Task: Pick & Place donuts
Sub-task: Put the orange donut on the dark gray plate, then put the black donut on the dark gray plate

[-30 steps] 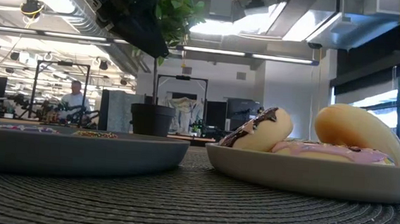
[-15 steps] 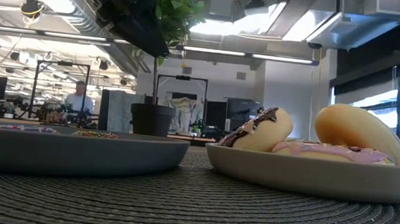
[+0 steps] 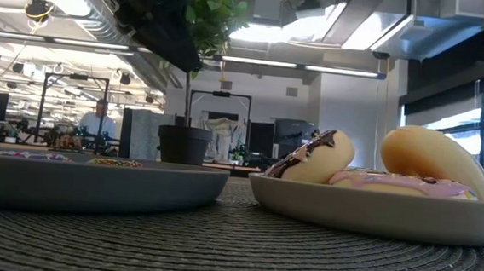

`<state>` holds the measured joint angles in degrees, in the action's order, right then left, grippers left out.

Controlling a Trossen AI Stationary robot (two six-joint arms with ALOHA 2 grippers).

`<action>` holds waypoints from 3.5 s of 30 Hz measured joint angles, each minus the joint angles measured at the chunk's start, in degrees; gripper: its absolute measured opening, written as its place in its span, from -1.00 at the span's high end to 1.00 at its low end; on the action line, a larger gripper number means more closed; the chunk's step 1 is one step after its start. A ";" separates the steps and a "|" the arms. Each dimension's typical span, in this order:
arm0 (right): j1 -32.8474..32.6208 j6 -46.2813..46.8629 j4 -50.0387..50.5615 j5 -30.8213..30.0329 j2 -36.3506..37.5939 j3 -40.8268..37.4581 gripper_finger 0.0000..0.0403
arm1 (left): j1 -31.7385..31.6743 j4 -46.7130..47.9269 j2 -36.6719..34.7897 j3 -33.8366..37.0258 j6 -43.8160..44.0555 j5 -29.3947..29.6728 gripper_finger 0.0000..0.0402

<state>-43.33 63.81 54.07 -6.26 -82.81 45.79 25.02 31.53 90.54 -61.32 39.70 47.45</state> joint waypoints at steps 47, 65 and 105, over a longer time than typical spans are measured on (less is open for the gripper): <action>22.52 -60.83 -19.36 -4.11 -48.53 63.90 0.97 | 9.75 26.93 -1.27 0.00 28.11 -8.62 0.26; 22.71 -59.93 -22.38 -1.60 -52.22 63.66 0.89 | 10.58 26.72 -1.27 -0.02 28.57 -8.93 0.25; 20.12 -55.97 -0.64 -7.34 -40.49 63.61 0.42 | 10.64 26.71 -1.27 -0.02 28.55 -9.26 0.26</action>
<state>-23.21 7.84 53.44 -13.60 -123.30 109.40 35.66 58.24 89.27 -61.34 68.25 38.19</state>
